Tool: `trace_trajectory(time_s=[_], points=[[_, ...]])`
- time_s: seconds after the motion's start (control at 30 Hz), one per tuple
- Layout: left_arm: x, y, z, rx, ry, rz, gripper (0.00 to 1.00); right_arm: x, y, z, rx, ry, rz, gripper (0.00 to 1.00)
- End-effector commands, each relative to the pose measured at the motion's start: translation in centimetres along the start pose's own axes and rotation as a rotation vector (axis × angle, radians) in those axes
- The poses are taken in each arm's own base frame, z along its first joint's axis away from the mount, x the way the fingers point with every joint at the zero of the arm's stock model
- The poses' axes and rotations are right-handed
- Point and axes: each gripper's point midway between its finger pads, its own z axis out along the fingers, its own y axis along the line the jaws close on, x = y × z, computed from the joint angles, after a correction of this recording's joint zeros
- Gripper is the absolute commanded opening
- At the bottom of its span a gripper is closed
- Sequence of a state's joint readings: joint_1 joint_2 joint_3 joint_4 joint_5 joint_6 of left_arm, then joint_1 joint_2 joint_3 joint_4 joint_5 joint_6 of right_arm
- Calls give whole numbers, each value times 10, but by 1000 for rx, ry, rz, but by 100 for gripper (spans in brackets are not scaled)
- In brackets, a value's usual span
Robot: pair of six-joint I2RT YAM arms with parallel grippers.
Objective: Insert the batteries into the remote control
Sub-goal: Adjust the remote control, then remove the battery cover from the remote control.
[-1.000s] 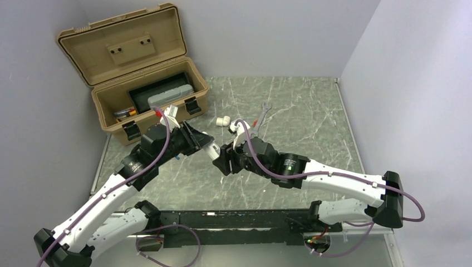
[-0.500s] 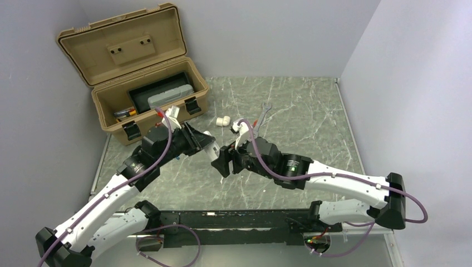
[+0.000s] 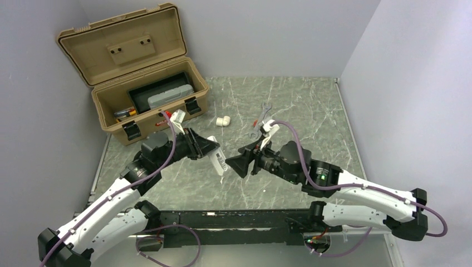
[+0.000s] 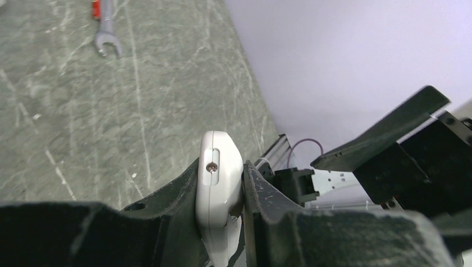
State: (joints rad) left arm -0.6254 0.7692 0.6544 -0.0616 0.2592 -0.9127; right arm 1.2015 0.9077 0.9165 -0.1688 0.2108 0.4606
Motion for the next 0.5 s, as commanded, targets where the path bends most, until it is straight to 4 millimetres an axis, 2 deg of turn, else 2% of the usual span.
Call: trace_trajectory(time_s=[0.0, 0.13, 0.33, 0.47], points=[[-7, -49, -9, 250, -20, 108, 0, -7, -4, -20, -8, -49, -5, 64], [-6, -66, -15, 363, -25, 122, 0, -5, 0, -31, -54, -52, -14, 61], [-5, -83, -22, 468, -26, 155, 0, -1, 3, -34, -76, -33, -18, 61], [-2, -93, -29, 528, -19, 187, 0, 5, 9, -34, -112, -10, -17, 73]])
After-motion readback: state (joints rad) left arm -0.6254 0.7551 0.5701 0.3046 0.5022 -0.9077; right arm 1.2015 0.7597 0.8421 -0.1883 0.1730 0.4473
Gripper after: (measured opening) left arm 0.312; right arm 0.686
